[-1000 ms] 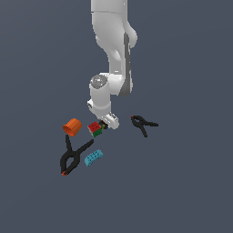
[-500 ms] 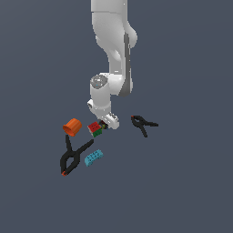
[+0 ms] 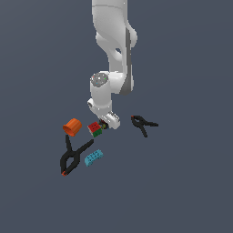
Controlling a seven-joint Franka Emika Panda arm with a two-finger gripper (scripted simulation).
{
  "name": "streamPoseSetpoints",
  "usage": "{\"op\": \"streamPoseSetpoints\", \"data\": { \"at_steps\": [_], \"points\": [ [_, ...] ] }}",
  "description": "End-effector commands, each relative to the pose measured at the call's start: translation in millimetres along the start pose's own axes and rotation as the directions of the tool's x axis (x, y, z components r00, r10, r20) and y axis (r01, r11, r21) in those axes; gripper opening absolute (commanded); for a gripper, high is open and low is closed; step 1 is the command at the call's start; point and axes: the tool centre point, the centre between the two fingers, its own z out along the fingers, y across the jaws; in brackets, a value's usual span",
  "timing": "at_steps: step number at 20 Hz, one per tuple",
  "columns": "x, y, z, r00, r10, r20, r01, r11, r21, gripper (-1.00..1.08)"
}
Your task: Pick up a designated object from a clutter of objects.
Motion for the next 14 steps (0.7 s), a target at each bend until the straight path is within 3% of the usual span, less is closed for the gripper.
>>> {"op": "streamPoseSetpoints", "data": {
  "at_steps": [1, 14],
  "points": [
    [2.4, -5.7, -10.2, 1.0, 0.0, -0.002, 0.0, 1.0, 0.001, -1.0],
    [20.7, -55.2, -100.7, 1.0, 0.001, -0.003, -0.001, 1.0, -0.001, -1.0]
  ]
}}
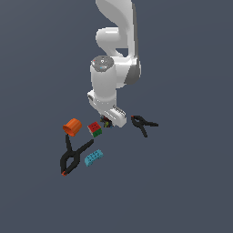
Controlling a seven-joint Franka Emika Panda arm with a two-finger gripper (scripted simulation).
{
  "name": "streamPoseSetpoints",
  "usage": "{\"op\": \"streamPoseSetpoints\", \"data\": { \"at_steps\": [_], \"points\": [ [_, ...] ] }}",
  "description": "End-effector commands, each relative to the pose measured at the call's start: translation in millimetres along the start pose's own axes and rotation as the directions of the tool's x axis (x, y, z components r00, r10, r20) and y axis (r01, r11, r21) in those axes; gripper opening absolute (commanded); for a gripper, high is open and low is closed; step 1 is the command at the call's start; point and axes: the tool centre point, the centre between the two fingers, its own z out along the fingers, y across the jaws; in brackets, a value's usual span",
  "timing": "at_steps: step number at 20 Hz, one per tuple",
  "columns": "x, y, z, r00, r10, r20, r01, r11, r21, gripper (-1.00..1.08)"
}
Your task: Pick up a designated object from a clutter of objects.
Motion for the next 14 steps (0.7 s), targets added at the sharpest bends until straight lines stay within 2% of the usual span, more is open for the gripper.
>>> {"op": "streamPoseSetpoints", "data": {
  "at_steps": [1, 14],
  "points": [
    [4.4, -11.5, -21.9, 1.0, 0.001, -0.001, -0.001, 1.0, 0.0, -1.0],
    [28.0, -74.5, -132.6, 1.0, 0.001, -0.001, -0.001, 1.0, 0.0, -1.0]
  ]
}}
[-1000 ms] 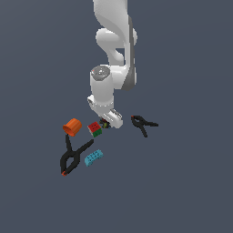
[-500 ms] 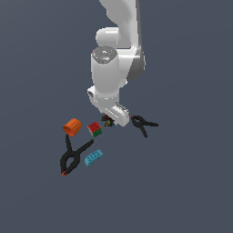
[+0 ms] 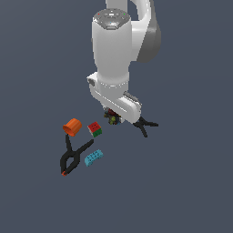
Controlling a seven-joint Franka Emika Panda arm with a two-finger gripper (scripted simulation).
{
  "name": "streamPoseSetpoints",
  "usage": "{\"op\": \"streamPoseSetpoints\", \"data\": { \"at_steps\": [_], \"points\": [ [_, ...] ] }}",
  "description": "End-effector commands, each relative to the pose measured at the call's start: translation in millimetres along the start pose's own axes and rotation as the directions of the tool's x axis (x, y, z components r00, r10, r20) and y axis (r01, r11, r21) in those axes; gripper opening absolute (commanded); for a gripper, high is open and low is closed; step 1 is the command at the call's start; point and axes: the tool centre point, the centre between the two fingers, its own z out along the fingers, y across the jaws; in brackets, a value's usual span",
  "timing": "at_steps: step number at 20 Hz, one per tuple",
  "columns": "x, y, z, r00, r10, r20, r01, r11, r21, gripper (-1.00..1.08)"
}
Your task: Pick up a designated object from a clutter of objects.
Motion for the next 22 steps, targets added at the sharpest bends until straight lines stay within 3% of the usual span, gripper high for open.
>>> {"op": "streamPoseSetpoints", "data": {
  "at_steps": [1, 22],
  "points": [
    [4.4, -11.6, -20.9, 1.0, 0.0, 0.0, 0.0, 1.0, 0.0, -1.0],
    [35.2, -85.9, -144.2, 1.0, -0.001, 0.002, 0.001, 1.0, 0.002, -1.0]
  ]
}}
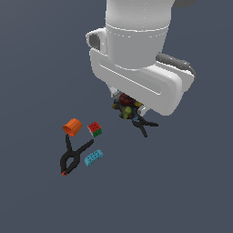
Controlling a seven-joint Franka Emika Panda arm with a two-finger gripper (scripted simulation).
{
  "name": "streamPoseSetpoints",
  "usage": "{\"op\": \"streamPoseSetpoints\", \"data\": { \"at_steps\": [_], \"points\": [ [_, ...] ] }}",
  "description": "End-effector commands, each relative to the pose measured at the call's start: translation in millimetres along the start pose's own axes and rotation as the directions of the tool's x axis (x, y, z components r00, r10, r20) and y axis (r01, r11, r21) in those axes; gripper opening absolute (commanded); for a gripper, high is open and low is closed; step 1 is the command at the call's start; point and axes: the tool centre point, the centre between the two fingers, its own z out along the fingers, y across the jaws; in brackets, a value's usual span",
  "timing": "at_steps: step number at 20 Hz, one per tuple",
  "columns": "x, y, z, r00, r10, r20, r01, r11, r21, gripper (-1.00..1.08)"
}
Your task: Pick up a designated object from a clutter of objects.
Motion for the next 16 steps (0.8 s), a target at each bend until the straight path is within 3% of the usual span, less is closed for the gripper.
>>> {"op": "streamPoseSetpoints", "data": {
  "at_steps": [1, 16],
  "points": [
    [3.1, -7.1, -12.3, 1.0, 0.0, -0.001, 0.0, 1.0, 0.001, -1.0],
    [13.1, -28.2, -45.2, 1.0, 0.0, 0.0, 0.0, 1.0, 0.001, -1.0]
  ]
}}
